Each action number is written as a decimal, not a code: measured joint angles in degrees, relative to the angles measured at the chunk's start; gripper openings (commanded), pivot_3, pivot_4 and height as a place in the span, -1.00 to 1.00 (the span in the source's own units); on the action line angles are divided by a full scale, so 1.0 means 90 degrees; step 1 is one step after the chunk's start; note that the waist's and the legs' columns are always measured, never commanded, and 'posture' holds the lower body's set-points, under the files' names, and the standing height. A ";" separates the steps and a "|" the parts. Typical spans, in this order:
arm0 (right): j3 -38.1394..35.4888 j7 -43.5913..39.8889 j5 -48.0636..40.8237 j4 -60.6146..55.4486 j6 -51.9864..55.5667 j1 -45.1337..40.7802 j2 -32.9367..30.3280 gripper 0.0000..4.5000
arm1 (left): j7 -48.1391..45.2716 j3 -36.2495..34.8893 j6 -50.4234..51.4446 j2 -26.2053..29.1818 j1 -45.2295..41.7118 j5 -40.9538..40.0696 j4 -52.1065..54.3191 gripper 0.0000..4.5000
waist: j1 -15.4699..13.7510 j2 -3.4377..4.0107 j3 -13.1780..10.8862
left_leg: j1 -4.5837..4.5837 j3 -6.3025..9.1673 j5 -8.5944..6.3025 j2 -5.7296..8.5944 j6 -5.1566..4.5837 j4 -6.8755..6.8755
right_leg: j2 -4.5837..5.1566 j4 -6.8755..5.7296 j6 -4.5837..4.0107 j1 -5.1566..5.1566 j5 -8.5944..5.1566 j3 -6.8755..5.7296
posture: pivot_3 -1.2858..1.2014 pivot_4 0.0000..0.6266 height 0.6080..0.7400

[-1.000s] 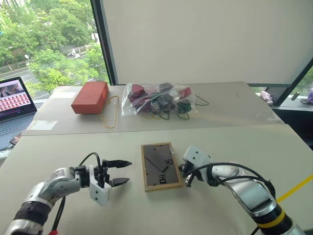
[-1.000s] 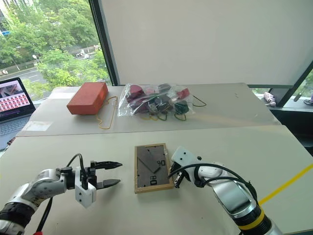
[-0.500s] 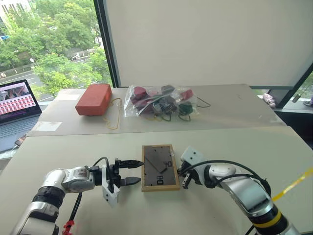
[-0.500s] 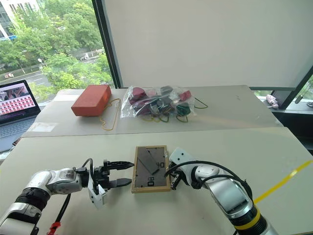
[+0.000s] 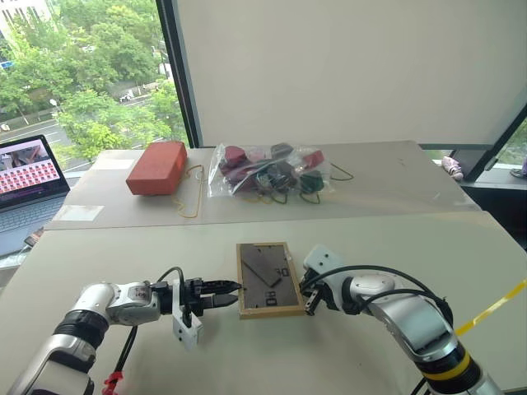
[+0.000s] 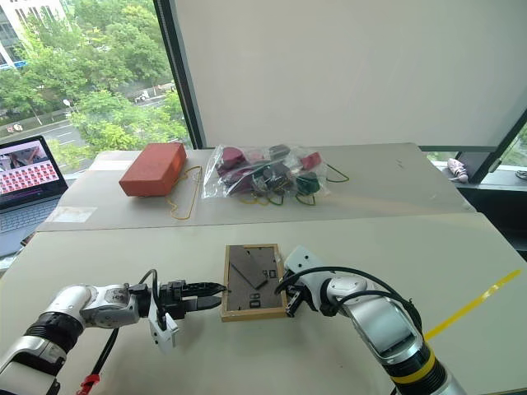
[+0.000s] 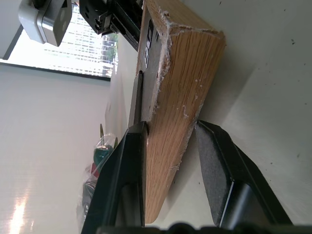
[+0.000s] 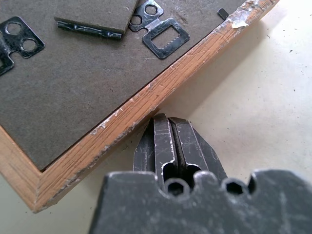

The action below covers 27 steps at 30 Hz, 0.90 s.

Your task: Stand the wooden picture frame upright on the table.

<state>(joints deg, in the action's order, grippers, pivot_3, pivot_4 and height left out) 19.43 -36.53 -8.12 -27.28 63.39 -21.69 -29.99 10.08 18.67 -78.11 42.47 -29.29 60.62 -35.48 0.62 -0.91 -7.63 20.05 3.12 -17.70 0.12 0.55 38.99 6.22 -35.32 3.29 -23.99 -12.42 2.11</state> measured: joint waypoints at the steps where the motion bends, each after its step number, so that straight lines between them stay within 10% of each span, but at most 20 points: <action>1: 0.0002 0.0007 0.0000 0.0000 0.0000 0.0000 -0.0004 -1.00 | 0.0006 0.0030 0.0032 0.0011 0.0000 -0.0029 0.0002 -0.52 | -0.0002 0.0002 0.0001 | -0.0001 0.0000 0.0000 0.0000 0.0000 0.0000 | 0.0000 0.0000 0.0000 0.0001 0.0000 0.0000 | 0.03 -0.52 1.00; 5: 0.0003 0.0023 0.0002 0.0000 -0.0001 -0.0002 -0.0061 -1.00 | -0.0021 0.0095 0.0088 0.0098 0.0004 -0.0262 -0.0043 -0.52 | -0.0005 0.0004 0.0003 | -0.0003 0.0001 0.0000 0.0000 0.0000 0.0000 | 0.0000 -0.0002 0.0000 0.0001 0.0000 0.0000 | 0.03 -0.52 1.00; 6: 0.0005 0.0025 0.0003 0.0000 -0.0006 -0.0006 -0.0068 -1.00 | -0.0048 0.0104 0.0099 0.0123 0.0009 -0.0341 -0.0066 -0.08 | -0.0003 0.0004 0.0003 | -0.0003 0.0001 0.0000 0.0000 0.0000 0.0000 | 0.0000 -0.0002 0.0000 0.0001 0.0000 0.0000 | 0.03 -0.52 1.00; 12: 0.0072 0.0031 -0.0011 -0.0015 -0.0072 -0.0020 -0.0024 -1.00 | -0.0043 0.0145 0.0127 0.0311 0.0237 -0.0683 0.0051 0.77 | 0.0051 0.0004 0.0002 | 0.0001 0.0000 -0.0001 -0.0002 -0.0001 -0.0007 | -0.0001 -0.0002 0.0000 -0.0012 0.0000 -0.0001 | 0.03 -0.52 1.00; 27: 0.0166 0.0073 -0.0101 0.0047 0.0061 -0.0130 0.0240 -1.00 | 0.0070 0.0456 0.0343 0.0138 0.0045 -0.0468 0.0316 0.77 | 0.0025 0.0004 0.0003 | 0.0001 -0.0001 0.0000 -0.0001 0.0000 -0.0006 | -0.0001 0.0002 0.0000 -0.0005 0.0000 -0.0002 | 0.03 -0.52 1.00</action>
<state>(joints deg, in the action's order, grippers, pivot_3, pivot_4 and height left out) 20.93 -35.87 -9.02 -26.86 63.94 -22.86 -27.83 10.71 22.77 -75.02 43.71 -28.88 56.40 -32.64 0.84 -0.87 -7.60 20.05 3.11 -17.70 0.11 0.55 38.94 6.21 -35.30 3.29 -24.04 -12.43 2.10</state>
